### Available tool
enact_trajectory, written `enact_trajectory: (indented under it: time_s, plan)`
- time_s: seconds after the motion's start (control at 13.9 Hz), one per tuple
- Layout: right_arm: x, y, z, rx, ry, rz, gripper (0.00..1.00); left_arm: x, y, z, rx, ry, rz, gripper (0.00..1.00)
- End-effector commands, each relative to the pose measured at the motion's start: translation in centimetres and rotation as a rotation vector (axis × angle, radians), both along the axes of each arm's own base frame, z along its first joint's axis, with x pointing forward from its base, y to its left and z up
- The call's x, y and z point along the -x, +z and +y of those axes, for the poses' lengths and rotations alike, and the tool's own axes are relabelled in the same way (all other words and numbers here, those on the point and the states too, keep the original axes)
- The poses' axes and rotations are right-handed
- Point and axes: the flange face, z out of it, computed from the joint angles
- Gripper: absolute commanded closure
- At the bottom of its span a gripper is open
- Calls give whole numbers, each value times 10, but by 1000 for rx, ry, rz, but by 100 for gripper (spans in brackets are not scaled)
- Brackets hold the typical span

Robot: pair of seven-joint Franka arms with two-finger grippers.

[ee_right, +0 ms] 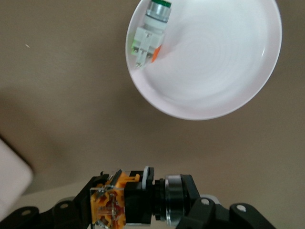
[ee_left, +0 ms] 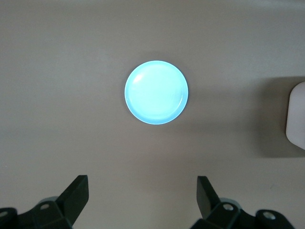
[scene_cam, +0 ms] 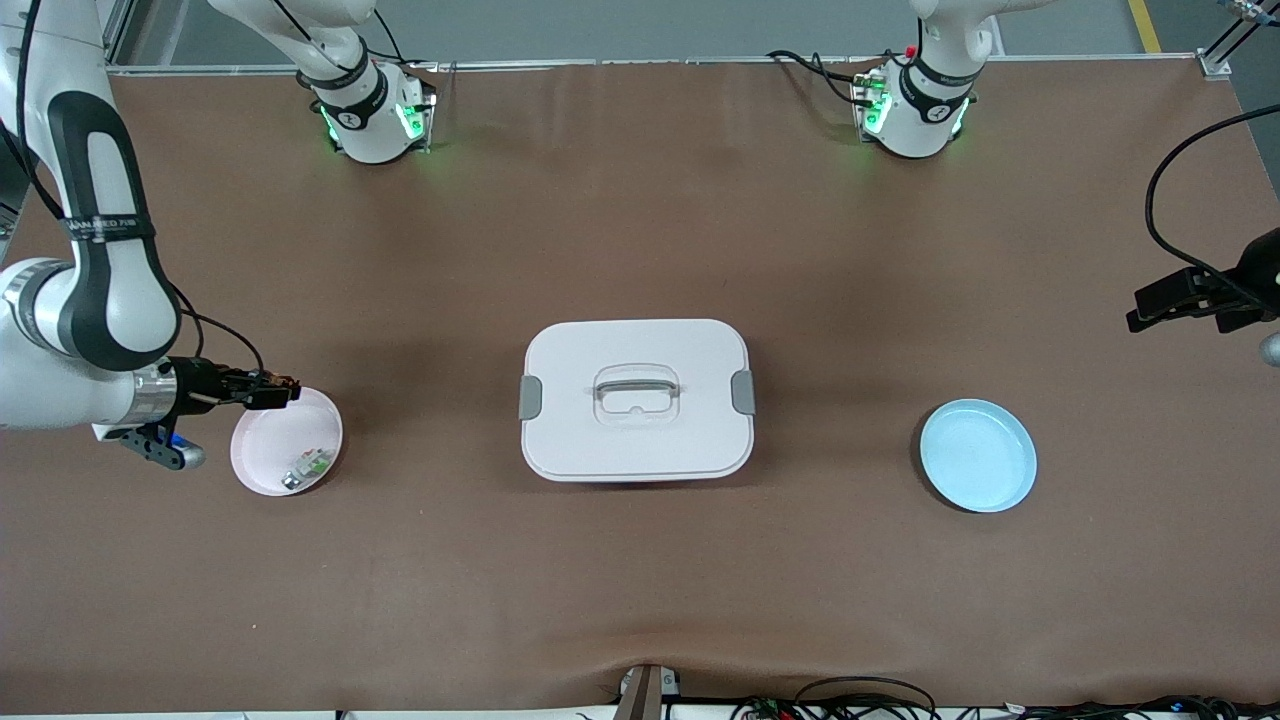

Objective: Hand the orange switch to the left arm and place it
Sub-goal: 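Lift the switch and carry it with the right gripper over the box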

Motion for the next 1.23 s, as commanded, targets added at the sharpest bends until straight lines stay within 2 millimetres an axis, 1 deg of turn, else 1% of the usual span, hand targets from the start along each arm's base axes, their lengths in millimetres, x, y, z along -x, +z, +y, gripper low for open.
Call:
enact_trajectory:
  time_s: [0.0,0.14,0.36,0.43,0.5,0.72,0.79,0.87,1.01,1.15]
  plan:
    - [-13,27,29,-36,-195,83,100,-2,2,2,-7,-8,-8,0]
    - [-20,43,50,-68,-334,133,100,-3,2,1,-7,-13,-10,0]
    - [-29,63,72,-120,-536,217,100,-1,7,0,-8,-11,-16,0]
    - [-32,68,77,-120,-584,238,100,-1,7,-4,-8,-19,-16,0]
    - [-33,71,88,-113,-629,263,100,0,8,-9,-9,-20,-19,0]
    - [-36,88,122,-89,-702,305,100,-1,9,-12,-5,-31,-21,0]
    - [-36,92,138,-99,-711,319,100,0,9,-9,10,-26,-22,0]
    - [-36,96,151,-115,-720,335,100,0,10,-12,64,-19,-24,0]
    - [-40,100,167,-131,-768,329,100,0,12,-20,166,-11,-31,0]
    - [-37,101,198,-114,-779,333,100,-1,15,-32,258,9,-32,0]
